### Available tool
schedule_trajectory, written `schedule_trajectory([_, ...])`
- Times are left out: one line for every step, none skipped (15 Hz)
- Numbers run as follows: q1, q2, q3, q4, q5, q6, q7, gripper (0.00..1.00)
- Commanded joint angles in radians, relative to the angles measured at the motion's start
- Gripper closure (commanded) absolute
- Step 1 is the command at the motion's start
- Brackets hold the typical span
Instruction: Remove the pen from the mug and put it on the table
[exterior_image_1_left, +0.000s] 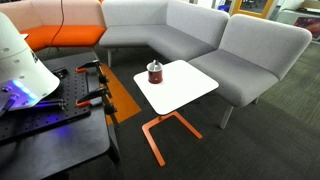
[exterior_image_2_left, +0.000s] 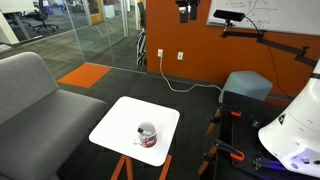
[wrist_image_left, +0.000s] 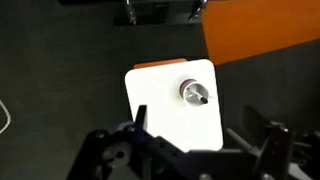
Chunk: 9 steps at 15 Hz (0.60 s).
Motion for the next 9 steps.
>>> schedule_trajectory([-0.008, 0.001, 0.006, 0.002, 0.002, -0.003, -0.002, 0.0])
schedule_trajectory([-0.008, 0.001, 0.006, 0.002, 0.002, -0.002, -0.002, 0.0])
schedule_trajectory([-0.008, 0.001, 0.006, 0.002, 0.002, -0.002, -0.002, 0.0])
schedule_trajectory([-0.008, 0.001, 0.006, 0.002, 0.002, -0.002, -0.002, 0.0])
schedule_trajectory([-0.008, 0.001, 0.006, 0.002, 0.002, -0.002, -0.002, 0.0])
schedule_trajectory([-0.008, 0.001, 0.006, 0.002, 0.002, -0.002, -0.002, 0.0])
schedule_trajectory([-0.008, 0.001, 0.006, 0.002, 0.002, -0.002, -0.002, 0.0])
schedule_trajectory([-0.003, 0.013, 0.014, -0.009, 0.009, 0.02, 0.012, 0.0])
schedule_trajectory([0.006, 0.019, 0.019, -0.029, 0.021, 0.05, 0.001, 0.0])
